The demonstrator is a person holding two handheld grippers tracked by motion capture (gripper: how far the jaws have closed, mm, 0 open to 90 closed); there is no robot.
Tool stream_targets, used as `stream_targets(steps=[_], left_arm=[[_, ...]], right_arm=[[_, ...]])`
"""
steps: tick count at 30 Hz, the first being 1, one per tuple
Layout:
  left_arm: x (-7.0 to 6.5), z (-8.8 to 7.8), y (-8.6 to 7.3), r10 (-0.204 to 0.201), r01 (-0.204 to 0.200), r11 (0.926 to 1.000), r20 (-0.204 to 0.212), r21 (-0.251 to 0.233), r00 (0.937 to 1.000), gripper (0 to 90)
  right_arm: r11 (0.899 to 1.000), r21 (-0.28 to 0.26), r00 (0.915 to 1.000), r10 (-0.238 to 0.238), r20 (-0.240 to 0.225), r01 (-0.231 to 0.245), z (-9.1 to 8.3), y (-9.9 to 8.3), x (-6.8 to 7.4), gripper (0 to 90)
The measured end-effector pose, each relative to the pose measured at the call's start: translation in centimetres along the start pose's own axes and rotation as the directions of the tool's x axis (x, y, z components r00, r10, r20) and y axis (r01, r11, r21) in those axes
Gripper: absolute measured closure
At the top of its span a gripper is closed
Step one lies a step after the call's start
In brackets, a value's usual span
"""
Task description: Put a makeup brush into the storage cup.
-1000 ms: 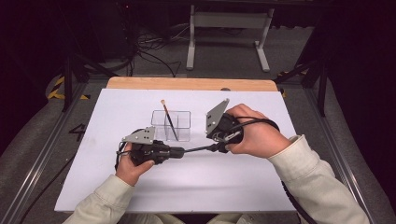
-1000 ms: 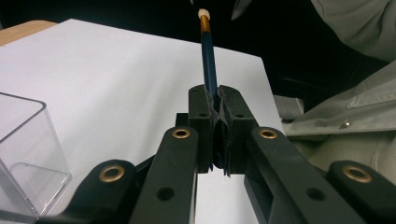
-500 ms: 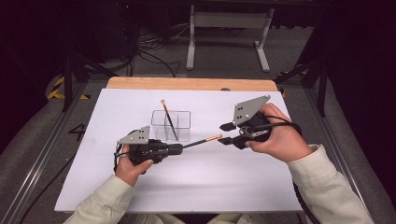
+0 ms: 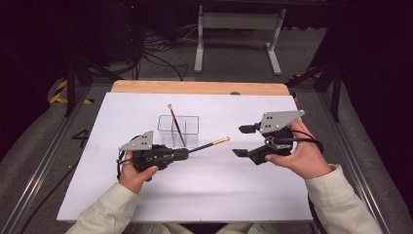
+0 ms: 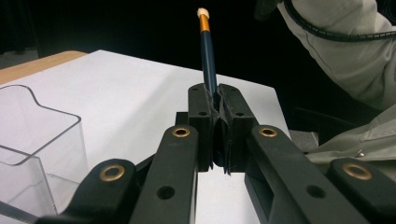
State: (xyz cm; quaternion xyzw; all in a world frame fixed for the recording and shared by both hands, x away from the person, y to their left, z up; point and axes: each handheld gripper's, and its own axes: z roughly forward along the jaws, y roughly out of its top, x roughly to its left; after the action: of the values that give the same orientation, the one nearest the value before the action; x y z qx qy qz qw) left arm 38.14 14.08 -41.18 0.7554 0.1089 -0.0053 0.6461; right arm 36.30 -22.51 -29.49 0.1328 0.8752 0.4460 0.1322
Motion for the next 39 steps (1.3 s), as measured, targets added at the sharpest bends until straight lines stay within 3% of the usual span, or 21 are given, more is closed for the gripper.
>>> stream_targets(steps=[4, 8, 17, 23, 36, 39], left_arm=[[-0.1, 0.0, 0.1, 0.002, -0.002, 1.0000, 0.002, -0.002, 1.0000, 84.3], [-0.2, 0.0, 0.1, 0.003, -0.003, 1.0000, 0.002, -0.001, 1.0000, 84.4], [-0.2, -0.2, 0.2, 0.019, -0.019, 0.9998, -0.007, -0.007, 0.9998, 84.3], [-0.3, -0.4, 0.4, 0.020, -0.020, 0.9996, -0.015, -0.021, 0.9997, 84.3], [-0.4, -0.4, 0.4, 0.041, -0.042, 0.9976, -0.029, -0.054, 0.9988, 84.3], [-0.5, -0.4, 0.3, 0.051, -0.053, 0.9969, -0.035, -0.058, 0.9981, 84.3]], right_arm=[[0.998, -0.065, 0.9996, 0.027, 0.006, -0.027, 0.0, -1.2, 0.1, 22.4], [0.989, -0.135, 0.9979, 0.064, 0.013, -0.062, 0.3, -2.4, 0.0, 19.6], [0.976, -0.191, 0.9931, 0.115, 0.022, -0.109, 0.3, -4.5, 0.0, 19.6], [0.952, -0.276, 0.9892, 0.146, 0.018, -0.135, 0.5, -5.6, 0.0, 17.4], [0.934, -0.317, 0.9841, 0.178, 0.004, -0.167, 1.6, -6.4, -0.1, 18.7], [0.924, -0.338, 0.9822, 0.188, -0.006, -0.179, 2.1, -6.6, -0.3, 19.5]])
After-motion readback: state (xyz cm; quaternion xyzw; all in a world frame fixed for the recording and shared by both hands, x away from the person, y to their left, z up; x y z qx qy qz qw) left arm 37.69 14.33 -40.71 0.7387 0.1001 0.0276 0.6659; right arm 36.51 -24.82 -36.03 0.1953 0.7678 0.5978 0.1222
